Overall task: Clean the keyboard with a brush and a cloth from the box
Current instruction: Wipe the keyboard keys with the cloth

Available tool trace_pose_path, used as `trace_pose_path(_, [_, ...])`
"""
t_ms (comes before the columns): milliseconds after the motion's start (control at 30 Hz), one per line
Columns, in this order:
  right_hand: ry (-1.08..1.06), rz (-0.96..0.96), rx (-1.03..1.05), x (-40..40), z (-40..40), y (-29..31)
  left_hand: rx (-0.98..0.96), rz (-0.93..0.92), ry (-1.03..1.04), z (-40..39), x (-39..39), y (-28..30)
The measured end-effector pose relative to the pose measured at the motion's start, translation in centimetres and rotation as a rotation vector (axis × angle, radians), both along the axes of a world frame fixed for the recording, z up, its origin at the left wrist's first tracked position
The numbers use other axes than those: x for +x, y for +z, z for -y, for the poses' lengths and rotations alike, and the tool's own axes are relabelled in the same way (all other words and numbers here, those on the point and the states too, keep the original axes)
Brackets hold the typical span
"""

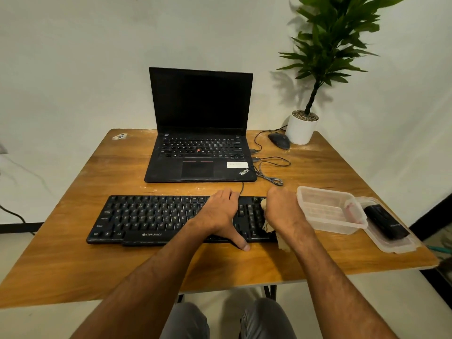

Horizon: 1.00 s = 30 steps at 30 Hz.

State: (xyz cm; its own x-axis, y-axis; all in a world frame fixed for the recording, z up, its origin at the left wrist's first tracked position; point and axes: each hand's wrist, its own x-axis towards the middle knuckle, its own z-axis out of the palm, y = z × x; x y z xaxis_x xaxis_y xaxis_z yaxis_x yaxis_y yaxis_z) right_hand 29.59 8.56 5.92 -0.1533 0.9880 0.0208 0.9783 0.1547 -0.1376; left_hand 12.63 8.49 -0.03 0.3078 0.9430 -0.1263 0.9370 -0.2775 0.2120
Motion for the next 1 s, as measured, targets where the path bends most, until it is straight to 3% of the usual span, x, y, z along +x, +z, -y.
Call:
trace_pose_path(200, [0.121, -0.18, 0.032, -1.0, -0.3, 0.3, 0.015, 0.02, 0.002, -0.1, -0.1, 0.0])
trace_pose_path(467, [0.205, -0.037, -0.162, -0.7, 1.3, -0.2, 0.007, 0.012, 0.011, 0.0, 0.0, 0.0])
trace_pose_path(533, [0.164, -0.078, -0.164, -0.1, 0.8, 0.2, 0.0, 0.008, 0.012, 0.0, 0.0, 0.0])
trace_pose_path(633, [0.098, -0.197, -0.008, 0.0, -0.2, -0.1, -0.001, 0.006, 0.012, -0.1, 0.0, 0.0])
trace_pose_path(900, [0.186, -0.07, -0.149, 1.2, 1.4, -0.4, -0.017, 0.0, 0.024, -0.1, 0.1, 0.0])
trace_pose_path(1000, [0.075, -0.161, -0.033, 1.5, -0.1, -0.1, -0.026, 0.001, 0.032, -0.3, 0.0, 0.0])
